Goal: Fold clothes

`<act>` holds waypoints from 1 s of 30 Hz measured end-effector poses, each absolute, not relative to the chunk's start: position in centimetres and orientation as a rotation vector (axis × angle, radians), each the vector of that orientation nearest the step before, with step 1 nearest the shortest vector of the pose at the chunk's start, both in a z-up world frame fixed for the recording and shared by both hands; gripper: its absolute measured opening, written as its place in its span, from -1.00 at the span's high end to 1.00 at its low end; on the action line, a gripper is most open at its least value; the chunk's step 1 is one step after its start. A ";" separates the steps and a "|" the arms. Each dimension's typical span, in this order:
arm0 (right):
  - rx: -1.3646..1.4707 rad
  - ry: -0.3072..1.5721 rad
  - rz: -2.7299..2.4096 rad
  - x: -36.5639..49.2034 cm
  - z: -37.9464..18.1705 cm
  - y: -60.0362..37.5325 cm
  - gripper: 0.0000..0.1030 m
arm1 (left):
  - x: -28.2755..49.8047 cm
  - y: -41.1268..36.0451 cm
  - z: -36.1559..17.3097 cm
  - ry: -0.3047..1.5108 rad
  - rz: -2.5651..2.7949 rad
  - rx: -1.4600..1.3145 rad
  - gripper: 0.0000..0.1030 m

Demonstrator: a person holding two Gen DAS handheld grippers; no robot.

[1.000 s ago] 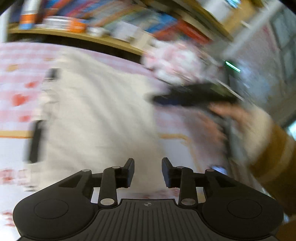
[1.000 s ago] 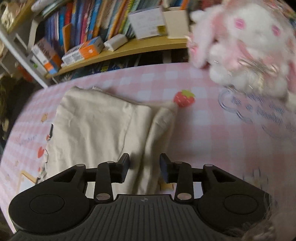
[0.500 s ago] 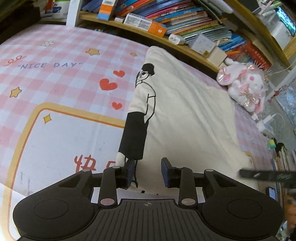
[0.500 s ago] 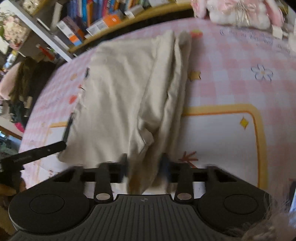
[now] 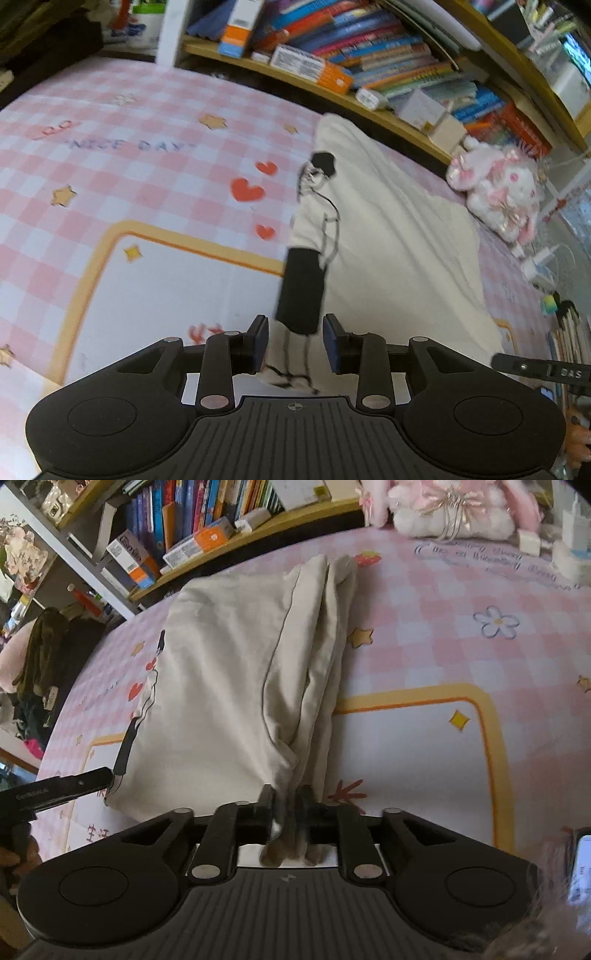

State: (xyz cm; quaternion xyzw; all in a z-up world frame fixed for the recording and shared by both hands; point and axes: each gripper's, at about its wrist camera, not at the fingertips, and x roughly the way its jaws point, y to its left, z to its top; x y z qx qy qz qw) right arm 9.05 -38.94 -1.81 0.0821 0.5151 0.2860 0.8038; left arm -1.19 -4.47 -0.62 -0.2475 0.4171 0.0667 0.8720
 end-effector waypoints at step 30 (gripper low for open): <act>0.145 1.093 0.493 7.3 -2.4 -36.1 0.46 | -2.7 -1.3 -1.4 1.030 -0.066 -0.515 0.94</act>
